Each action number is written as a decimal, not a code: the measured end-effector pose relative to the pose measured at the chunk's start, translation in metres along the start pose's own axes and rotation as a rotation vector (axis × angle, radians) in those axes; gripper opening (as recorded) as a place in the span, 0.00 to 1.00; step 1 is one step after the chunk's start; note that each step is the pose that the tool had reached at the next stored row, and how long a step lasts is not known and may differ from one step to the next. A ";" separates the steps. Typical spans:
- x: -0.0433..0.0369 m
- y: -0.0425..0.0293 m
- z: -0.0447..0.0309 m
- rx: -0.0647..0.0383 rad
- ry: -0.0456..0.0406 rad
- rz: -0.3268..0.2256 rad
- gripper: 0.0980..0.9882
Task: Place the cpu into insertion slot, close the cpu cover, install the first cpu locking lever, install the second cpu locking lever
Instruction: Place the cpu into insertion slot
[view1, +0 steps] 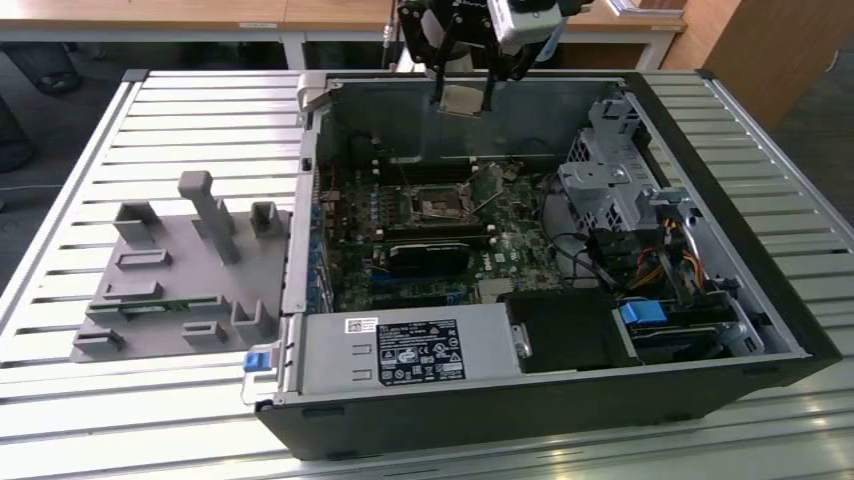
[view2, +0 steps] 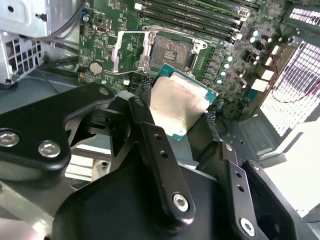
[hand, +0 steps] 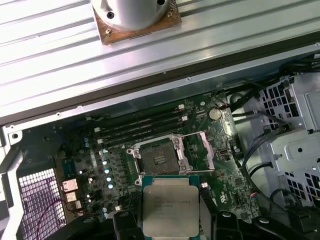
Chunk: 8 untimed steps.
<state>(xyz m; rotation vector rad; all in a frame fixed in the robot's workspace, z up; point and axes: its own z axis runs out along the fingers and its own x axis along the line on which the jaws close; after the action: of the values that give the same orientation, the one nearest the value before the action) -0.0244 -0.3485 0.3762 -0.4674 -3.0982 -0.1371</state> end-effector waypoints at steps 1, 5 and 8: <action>0.0000 0.0000 0.0000 0.000 -0.0012 0.013 0.50; 0.0002 0.0000 0.0002 0.000 -0.0051 0.057 0.50; 0.0002 -0.0001 0.0003 -0.001 -0.0087 0.098 0.50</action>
<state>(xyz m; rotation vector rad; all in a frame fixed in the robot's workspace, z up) -0.0246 -0.3484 0.3759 -0.6197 -3.0759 -0.1362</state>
